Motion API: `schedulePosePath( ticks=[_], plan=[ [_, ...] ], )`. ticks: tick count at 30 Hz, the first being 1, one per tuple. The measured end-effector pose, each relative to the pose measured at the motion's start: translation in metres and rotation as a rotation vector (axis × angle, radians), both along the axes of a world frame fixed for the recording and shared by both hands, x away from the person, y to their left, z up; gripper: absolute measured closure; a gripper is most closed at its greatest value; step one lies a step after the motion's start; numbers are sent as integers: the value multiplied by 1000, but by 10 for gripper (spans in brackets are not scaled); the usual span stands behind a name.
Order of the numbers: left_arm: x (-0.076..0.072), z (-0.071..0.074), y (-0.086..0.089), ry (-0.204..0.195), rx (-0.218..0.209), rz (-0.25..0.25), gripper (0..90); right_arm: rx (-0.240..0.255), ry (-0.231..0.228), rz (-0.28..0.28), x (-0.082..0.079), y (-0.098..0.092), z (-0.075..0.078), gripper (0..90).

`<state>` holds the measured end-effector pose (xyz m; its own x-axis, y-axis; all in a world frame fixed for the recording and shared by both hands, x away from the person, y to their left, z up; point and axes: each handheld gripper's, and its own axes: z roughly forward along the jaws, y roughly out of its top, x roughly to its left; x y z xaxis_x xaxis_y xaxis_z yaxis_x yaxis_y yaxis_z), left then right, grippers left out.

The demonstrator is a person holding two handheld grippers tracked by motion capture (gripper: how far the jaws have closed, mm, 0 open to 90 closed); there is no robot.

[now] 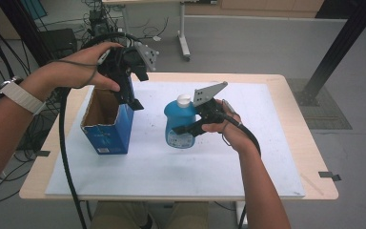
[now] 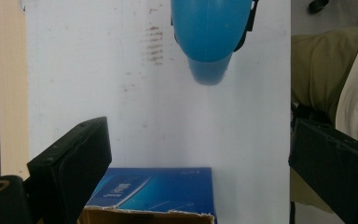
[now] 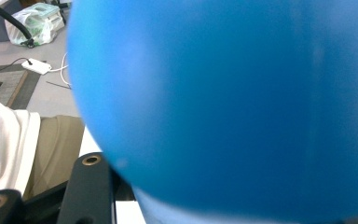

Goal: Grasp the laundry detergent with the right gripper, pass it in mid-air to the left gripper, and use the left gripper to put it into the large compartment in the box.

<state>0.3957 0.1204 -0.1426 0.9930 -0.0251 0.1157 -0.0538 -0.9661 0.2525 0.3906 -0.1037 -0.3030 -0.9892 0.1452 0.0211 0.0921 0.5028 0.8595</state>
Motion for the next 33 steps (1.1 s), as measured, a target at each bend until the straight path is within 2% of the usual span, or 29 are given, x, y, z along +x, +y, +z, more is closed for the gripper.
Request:
schedulePosePath(
  ticks=[10,19,33],
  plan=[
    [-2,-2,-8,28,-18,-2,56,-7,5,17,1,8,6,431],
    [-4,-1,-18,50,-15,-14,53,-24,14,31,1,13,6,431],
    [-1,-3,-46,72,-4,-39,50,-33,20,39,1,10,7,432]
  ],
)
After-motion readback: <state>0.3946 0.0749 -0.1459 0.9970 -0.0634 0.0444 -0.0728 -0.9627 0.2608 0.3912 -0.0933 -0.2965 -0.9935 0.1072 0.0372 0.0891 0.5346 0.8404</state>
